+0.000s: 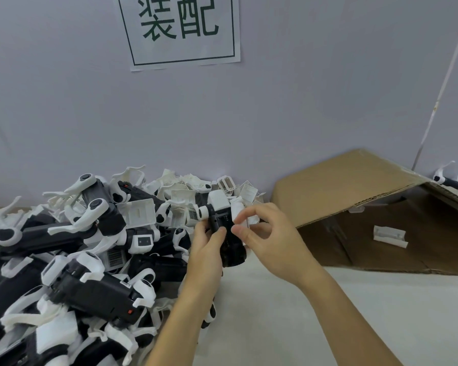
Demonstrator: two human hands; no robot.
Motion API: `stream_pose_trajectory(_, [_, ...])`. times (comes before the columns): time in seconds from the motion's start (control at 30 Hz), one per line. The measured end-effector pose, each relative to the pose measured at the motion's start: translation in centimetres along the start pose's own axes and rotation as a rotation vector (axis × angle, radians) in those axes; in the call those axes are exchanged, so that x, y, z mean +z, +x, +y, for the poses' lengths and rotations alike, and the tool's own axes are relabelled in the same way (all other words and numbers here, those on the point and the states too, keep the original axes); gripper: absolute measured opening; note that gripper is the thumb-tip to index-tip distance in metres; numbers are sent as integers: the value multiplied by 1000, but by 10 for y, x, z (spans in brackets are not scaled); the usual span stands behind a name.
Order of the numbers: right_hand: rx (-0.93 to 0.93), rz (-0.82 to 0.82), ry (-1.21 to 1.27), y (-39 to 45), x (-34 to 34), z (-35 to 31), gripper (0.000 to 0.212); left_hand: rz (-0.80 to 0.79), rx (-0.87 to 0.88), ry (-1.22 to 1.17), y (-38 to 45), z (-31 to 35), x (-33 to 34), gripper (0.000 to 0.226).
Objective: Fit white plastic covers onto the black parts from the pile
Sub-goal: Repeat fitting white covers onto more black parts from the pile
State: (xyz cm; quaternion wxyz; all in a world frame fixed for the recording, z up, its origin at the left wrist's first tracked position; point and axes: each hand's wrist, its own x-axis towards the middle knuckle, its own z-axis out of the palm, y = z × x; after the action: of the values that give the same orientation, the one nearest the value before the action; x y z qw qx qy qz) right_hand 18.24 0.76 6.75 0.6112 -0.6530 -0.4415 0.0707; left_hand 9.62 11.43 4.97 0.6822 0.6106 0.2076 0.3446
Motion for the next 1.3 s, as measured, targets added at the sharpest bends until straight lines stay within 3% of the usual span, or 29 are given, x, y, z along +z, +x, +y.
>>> stream_pose_trajectory(0.1, [-12, 100, -96, 1, 5, 3, 34, -24, 4, 6, -3, 0, 3, 20])
stream_pose_trajectory(0.23, [-18, 132, -22, 2, -7, 5, 62, -66, 11, -54, -4, 0, 2, 22])
stream_pose_trajectory(0.47, [-72, 21, -249, -3, 9, 5, 60, -123, 48, -81, -8, -1, 8, 26])
stream_pose_trajectory(0.67, [-111, -55, -384, -3, 8, 1, 62, -36, 42, -48, -6, -2, 8, 21])
stream_pose_trajectory(0.77, [-69, 2, -233, -2, 6, 0, 47, -48, 43, -25, -6, -1, 5, 23])
stream_pose_trajectory(0.87, [130, 84, -50, 1, 1, 2, 20, -59, 36, -68, -7, 1, 5, 24])
stream_pose_trajectory(0.97, [285, -63, 74, 4, -1, 4, 36, -97, 28, -126, -9, 4, 5, 22])
stream_pose_trajectory(1.03, [311, -127, 199, 3, 1, 1, 32, -103, 42, -135, -9, 5, 5, 22])
stream_pose_trajectory(1.3, [357, -90, 391, 0, 3, -9, 36, -143, 121, -53, -11, 4, 6, 34])
